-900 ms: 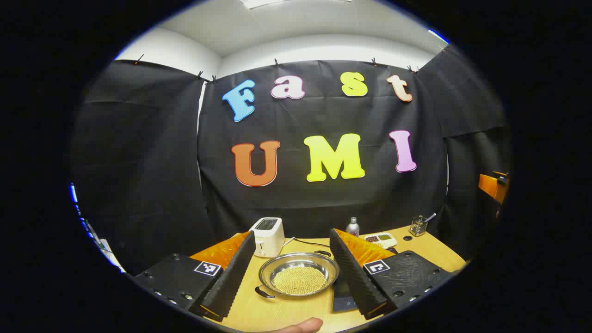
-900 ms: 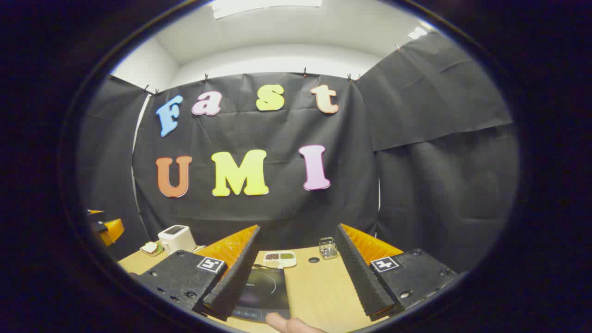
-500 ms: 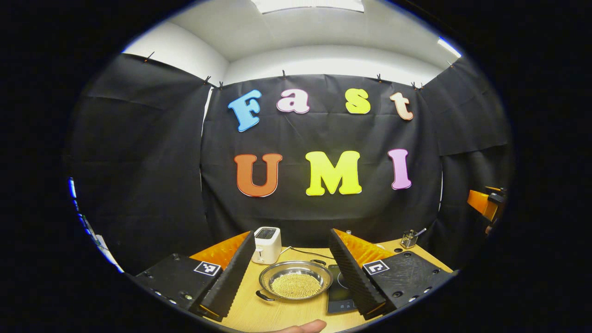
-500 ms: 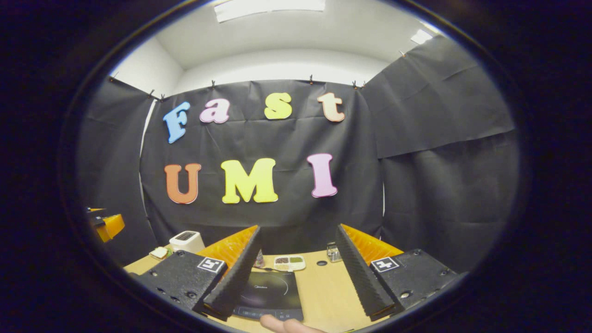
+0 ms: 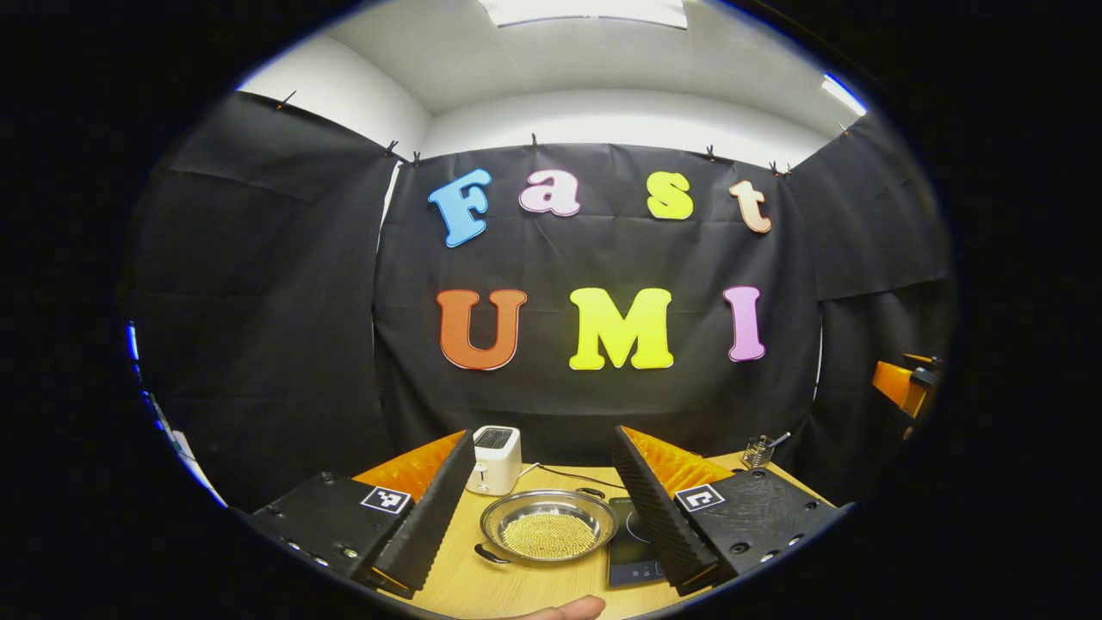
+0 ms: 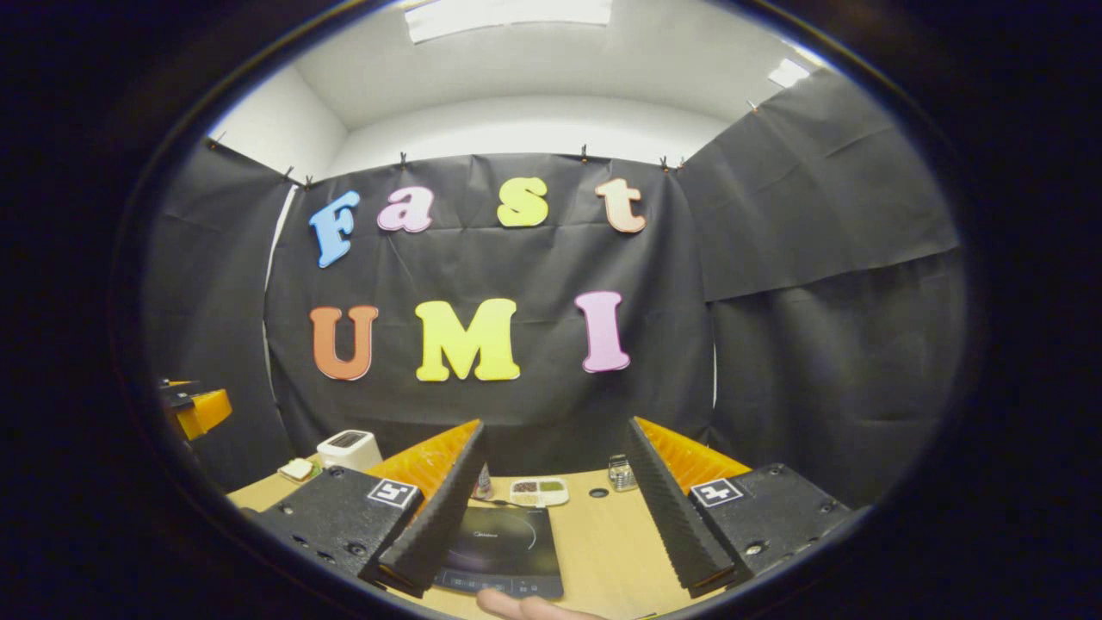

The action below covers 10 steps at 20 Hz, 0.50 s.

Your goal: First push the handle of the pot to place it horizontally, then grasp the pot with both hands and set it on the induction cooktop.

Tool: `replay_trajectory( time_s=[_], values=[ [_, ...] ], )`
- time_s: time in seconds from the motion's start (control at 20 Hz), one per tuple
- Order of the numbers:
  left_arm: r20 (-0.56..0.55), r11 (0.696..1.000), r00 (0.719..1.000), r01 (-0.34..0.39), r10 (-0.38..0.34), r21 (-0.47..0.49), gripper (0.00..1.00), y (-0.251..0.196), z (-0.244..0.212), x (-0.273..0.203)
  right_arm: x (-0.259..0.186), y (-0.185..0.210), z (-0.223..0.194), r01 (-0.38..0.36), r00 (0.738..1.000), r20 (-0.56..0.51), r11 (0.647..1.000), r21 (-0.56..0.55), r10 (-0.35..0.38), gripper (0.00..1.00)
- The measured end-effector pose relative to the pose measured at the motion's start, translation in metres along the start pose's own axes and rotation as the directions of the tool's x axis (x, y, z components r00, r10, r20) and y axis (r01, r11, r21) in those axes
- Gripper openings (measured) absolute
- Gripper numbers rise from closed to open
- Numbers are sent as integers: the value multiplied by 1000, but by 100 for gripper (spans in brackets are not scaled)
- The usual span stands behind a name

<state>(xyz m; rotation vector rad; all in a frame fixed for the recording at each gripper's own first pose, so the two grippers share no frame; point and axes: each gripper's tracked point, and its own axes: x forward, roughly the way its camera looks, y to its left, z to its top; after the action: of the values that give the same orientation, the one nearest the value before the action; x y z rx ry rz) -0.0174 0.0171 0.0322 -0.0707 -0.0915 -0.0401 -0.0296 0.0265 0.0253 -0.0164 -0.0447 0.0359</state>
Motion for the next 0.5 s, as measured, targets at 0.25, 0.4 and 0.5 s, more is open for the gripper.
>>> replay_trajectory(
  time_s=[0.25,0.4,0.5],
  values=[
    [3,1000,1000,24,-24,11,95,0,-18,17,4,7,-13,-19,1000,-15,1000,-15,19,98],
    [-25,998,998,53,-53,20,86,1,-34,29,7,6,-18,-23,1000,-22,1000,-15,23,98],
    [-72,997,995,72,-71,15,73,2,-48,36,9,6,-19,-22,1000,-21,1000,-11,22,98]
  ],
)
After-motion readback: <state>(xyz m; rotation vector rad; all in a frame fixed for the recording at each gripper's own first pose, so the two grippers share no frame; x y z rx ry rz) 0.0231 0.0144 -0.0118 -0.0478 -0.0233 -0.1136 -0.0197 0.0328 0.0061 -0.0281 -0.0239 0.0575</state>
